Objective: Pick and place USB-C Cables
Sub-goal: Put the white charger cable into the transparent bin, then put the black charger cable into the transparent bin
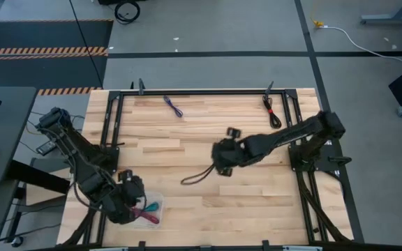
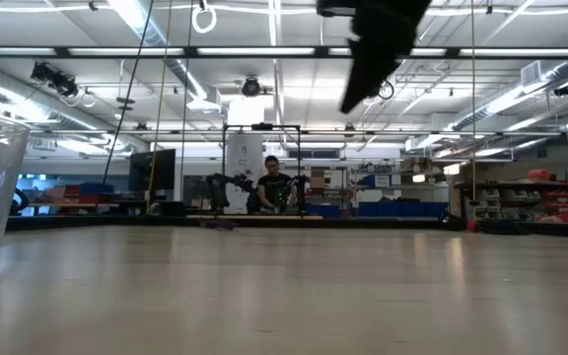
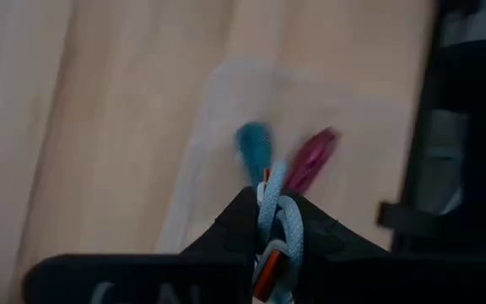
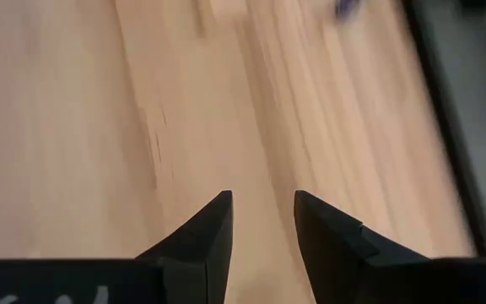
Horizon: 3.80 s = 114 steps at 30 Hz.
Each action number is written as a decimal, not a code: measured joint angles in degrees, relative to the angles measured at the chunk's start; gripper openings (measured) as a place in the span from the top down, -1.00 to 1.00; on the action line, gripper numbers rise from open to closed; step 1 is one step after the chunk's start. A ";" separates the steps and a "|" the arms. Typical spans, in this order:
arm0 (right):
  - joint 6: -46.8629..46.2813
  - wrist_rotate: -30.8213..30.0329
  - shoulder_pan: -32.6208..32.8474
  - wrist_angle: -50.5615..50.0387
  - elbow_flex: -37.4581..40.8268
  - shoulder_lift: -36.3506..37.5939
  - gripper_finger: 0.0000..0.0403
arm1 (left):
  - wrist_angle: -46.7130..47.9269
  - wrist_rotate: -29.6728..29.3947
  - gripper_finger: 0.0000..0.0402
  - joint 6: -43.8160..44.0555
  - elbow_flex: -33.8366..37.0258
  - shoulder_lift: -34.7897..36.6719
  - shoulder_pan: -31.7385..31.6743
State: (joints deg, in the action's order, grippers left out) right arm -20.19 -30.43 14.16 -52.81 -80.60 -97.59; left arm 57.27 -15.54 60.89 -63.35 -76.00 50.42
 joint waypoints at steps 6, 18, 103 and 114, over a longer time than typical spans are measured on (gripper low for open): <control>-7.18 3.52 -3.45 -16.54 0.00 6.56 0.34 | 1.94 5.98 0.41 0.00 0.00 -0.05 -1.72; -6.40 3.38 -12.16 -24.91 0.00 12.85 0.34 | 2.68 1.84 -0.06 -5.41 0.00 -0.07 -5.05; 3.85 19.62 -65.56 6.61 37.00 12.34 0.34 | -14.63 -8.58 0.19 -19.35 0.00 -0.11 -11.54; 6.84 19.77 -65.56 5.42 37.00 12.34 0.83 | -14.60 -8.58 0.19 -19.22 0.00 -0.11 -11.54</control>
State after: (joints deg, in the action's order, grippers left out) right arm -13.35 -10.67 -51.40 -47.39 -43.59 -85.25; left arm 42.68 -24.12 41.66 -63.35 -76.12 38.87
